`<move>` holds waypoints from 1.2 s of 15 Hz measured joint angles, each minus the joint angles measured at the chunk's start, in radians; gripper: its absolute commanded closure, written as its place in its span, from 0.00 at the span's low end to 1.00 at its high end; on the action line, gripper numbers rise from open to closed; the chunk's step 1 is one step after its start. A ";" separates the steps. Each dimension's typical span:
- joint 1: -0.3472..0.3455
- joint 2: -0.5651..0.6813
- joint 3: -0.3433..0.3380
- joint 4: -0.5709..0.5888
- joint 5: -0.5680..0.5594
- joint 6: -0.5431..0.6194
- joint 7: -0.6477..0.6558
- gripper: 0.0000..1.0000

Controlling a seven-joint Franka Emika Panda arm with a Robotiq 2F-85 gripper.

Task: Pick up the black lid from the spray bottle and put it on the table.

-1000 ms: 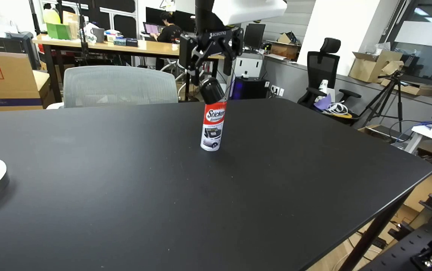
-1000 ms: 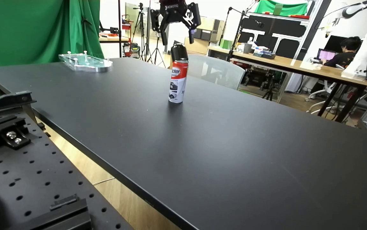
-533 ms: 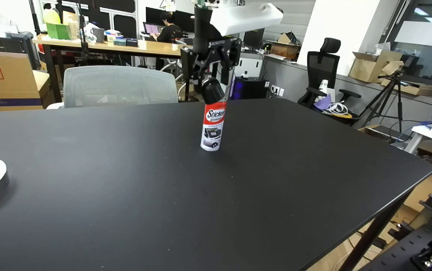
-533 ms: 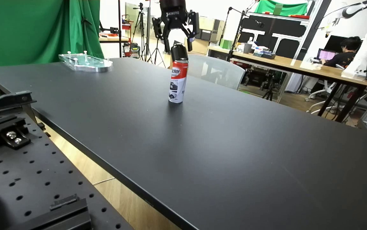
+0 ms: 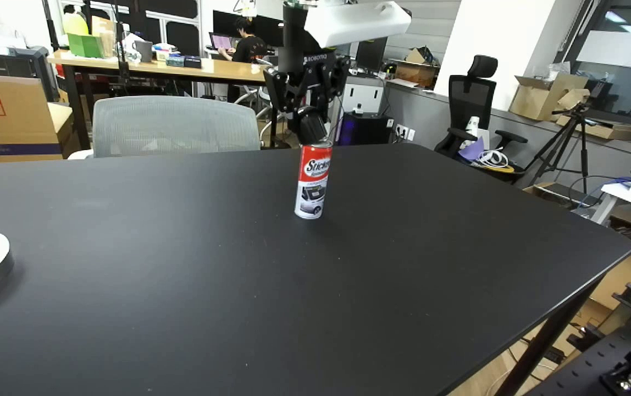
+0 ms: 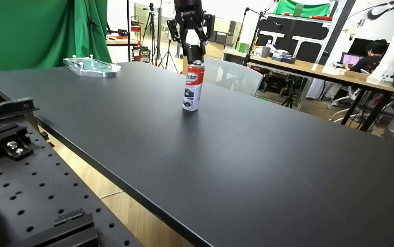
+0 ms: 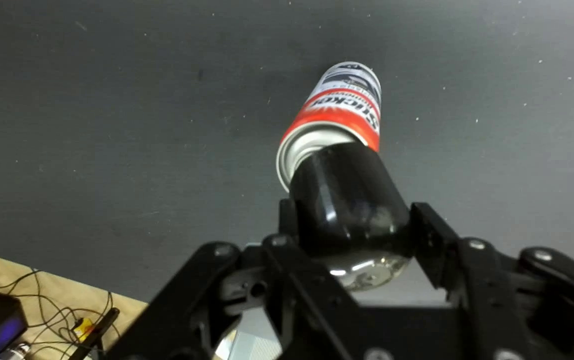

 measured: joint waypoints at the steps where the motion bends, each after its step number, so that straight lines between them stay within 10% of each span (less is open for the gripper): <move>1: 0.000 -0.007 0.000 0.000 0.007 0.002 0.000 0.67; 18: -0.192 -0.336 -0.018 -0.236 0.247 0.045 -0.003 0.67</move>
